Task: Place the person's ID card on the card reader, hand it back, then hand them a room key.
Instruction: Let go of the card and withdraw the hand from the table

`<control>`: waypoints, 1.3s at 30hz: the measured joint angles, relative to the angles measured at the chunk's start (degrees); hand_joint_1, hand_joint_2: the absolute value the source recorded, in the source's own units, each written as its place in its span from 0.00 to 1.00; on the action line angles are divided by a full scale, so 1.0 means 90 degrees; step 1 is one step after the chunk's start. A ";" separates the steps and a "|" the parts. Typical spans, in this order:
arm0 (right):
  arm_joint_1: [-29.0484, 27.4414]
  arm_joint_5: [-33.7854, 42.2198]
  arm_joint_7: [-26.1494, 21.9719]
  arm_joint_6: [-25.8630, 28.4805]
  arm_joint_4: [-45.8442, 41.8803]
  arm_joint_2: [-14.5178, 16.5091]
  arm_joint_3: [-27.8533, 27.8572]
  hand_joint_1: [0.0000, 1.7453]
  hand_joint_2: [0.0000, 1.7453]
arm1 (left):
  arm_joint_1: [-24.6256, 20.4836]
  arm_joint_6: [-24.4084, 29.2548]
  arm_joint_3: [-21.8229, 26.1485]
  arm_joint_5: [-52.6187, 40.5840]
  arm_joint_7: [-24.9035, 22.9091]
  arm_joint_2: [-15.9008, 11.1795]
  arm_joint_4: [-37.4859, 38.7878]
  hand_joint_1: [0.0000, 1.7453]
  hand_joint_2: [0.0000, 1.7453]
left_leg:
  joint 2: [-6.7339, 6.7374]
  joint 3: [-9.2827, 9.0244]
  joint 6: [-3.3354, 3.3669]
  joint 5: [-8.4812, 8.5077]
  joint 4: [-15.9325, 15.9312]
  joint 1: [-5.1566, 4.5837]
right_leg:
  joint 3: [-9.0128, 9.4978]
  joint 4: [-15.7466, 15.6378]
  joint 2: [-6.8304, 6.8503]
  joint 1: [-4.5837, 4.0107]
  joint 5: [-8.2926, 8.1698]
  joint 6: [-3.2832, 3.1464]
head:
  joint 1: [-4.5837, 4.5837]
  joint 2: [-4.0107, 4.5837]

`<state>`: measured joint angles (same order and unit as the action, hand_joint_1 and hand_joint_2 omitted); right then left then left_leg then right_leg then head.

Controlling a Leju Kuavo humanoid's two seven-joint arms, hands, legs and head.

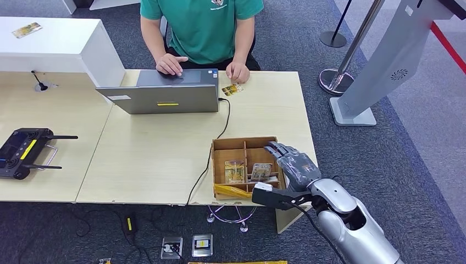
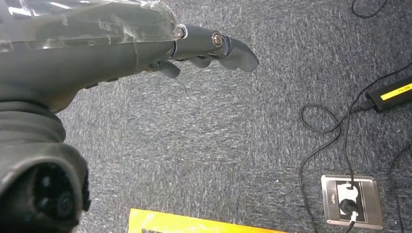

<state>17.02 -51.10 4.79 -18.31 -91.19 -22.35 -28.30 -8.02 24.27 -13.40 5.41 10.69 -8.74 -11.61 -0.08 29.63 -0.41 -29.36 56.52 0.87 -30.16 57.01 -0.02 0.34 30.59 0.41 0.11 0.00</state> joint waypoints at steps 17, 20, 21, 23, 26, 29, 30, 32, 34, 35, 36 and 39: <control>-0.0033 -0.0001 -0.0064 -0.0026 0.0000 0.0214 -0.0113 0.00 1.00 | 0.0000 -0.0004 -0.0064 0.0017 0.0002 -0.0016 0.0000 0.00 0.00 | 0.0000 0.0000 0.0000 0.0000 0.0000 0.0000 | 0.0000 0.0000 0.0000 0.0000 0.0000 0.0000 | -0.0001 0.0000; -0.0033 0.0018 -0.0067 -0.0037 -0.0001 0.0236 -0.0127 0.07 1.00 | 0.0000 -0.0003 -0.0091 0.0019 0.0002 -0.0016 0.0000 0.00 0.00 | 0.0000 0.0000 0.0000 0.0000 0.0000 0.0000 | 0.0000 0.0000 0.0000 0.0000 0.0000 0.0000 | -0.0001 0.0000; -0.0033 0.0023 -0.0068 -0.0042 -0.0001 0.0245 -0.0136 0.29 1.00 | 0.0000 -0.0002 -0.0099 0.0021 0.0002 -0.0015 0.0000 0.00 0.00 | 0.0000 0.0000 0.0000 0.0000 0.0000 0.0000 | 0.0000 0.0000 0.0000 0.0000 0.0000 0.0000 | -0.0001 0.0000; -0.0033 0.0030 -0.0067 -0.0052 0.0000 0.0257 -0.0158 0.75 1.00 | 0.0000 -0.0001 -0.0107 0.0023 0.0002 -0.0015 0.0000 0.00 0.00 | 0.0000 0.0000 0.0000 0.0000 0.0000 0.0000 | 0.0000 0.0000 0.0000 0.0000 0.0000 0.0000 | 0.0000 0.0000; -0.0032 0.0031 -0.0058 -0.0074 0.0000 0.0270 -0.0194 0.96 1.00 | 0.0000 0.0003 -0.0112 0.0026 0.0002 -0.0015 0.0000 0.00 0.00 | 0.0000 0.0000 0.0000 0.0000 0.0000 0.0000 | 0.0000 0.0000 0.0000 0.0000 0.0000 0.0000 | -0.0001 0.0000; -0.0032 0.0031 -0.0040 -0.0105 0.0000 0.0279 -0.0211 0.93 1.00 | 0.0001 0.0006 -0.0114 0.0027 0.0002 -0.0013 0.0000 0.00 0.00 | 0.0000 0.0000 0.0000 0.0000 0.0000 0.0000 | 0.0000 0.0000 0.0000 0.0000 0.0000 0.0000 | -0.0001 0.0000; -0.0032 0.0031 -0.0033 -0.0113 0.0000 0.0281 -0.0216 0.91 1.00 | 0.0001 0.0006 -0.0114 0.0027 0.0002 -0.0012 0.0000 0.00 0.00 | 0.0000 0.0000 0.0000 0.0000 0.0000 0.0000 | 0.0000 0.0000 0.0000 0.0000 0.0000 0.0000 | -0.0001 0.0000; -0.0032 0.0033 -0.0014 -0.0122 -0.0001 0.0283 -0.0228 0.87 1.00 | 0.0001 0.0006 -0.0114 0.0027 0.0002 -0.0012 0.0000 0.00 0.00 | 0.0000 0.0000 0.0000 0.0000 0.0000 0.0000 | 0.0000 0.0000 0.0000 0.0000 0.0000 0.0000 | -0.0001 0.0000; -0.0032 0.0042 0.0005 -0.0122 -0.0001 0.0282 -0.0238 0.81 1.00 | 0.0001 0.0006 -0.0114 0.0028 0.0002 -0.0011 0.0000 0.00 0.00 | 0.0000 0.0000 0.0000 0.0000 0.0000 0.0000 | 0.0000 0.0000 0.0000 0.0000 0.0000 0.0000 | -0.0001 0.0000; -0.0032 0.0046 0.0010 -0.0122 -0.0002 0.0281 -0.0240 0.77 1.00 | 0.0001 0.0006 -0.0114 0.0029 0.0002 -0.0010 0.0000 0.00 0.00 | 0.0000 -0.0001 0.0000 0.0000 0.0000 0.0000 | 0.0000 0.0000 0.0000 0.0000 0.0000 0.0000 | -0.0001 0.0000; -0.0032 0.0050 0.0014 -0.0122 -0.0001 0.0281 -0.0241 0.75 1.00 | 0.0001 0.0005 -0.0114 0.0030 0.0002 -0.0010 0.0000 0.00 0.00 | 0.0000 -0.0001 0.0000 0.0000 0.0000 0.0000 | 0.0000 0.0000 0.0000 0.0000 0.0000 0.0000 | -0.0001 0.0000; -0.0032 0.0055 0.0021 -0.0120 -0.0002 0.0282 -0.0242 0.68 1.00 | 0.0001 -0.0001 -0.0114 0.0033 0.0001 -0.0010 0.0000 0.00 0.00 | 0.0000 -0.0001 0.0000 0.0000 0.0000 0.0000 | 0.0000 0.0000 0.0000 0.0000 0.0000 0.0000 | -0.0001 0.0000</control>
<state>16.73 -50.60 4.98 -19.39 -91.20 -19.81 -30.47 -8.02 24.26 -14.43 5.71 10.70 -8.83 -11.61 -0.08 29.62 -0.41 -29.36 56.52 0.87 -30.16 57.01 -0.03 0.34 30.59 0.41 0.10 0.00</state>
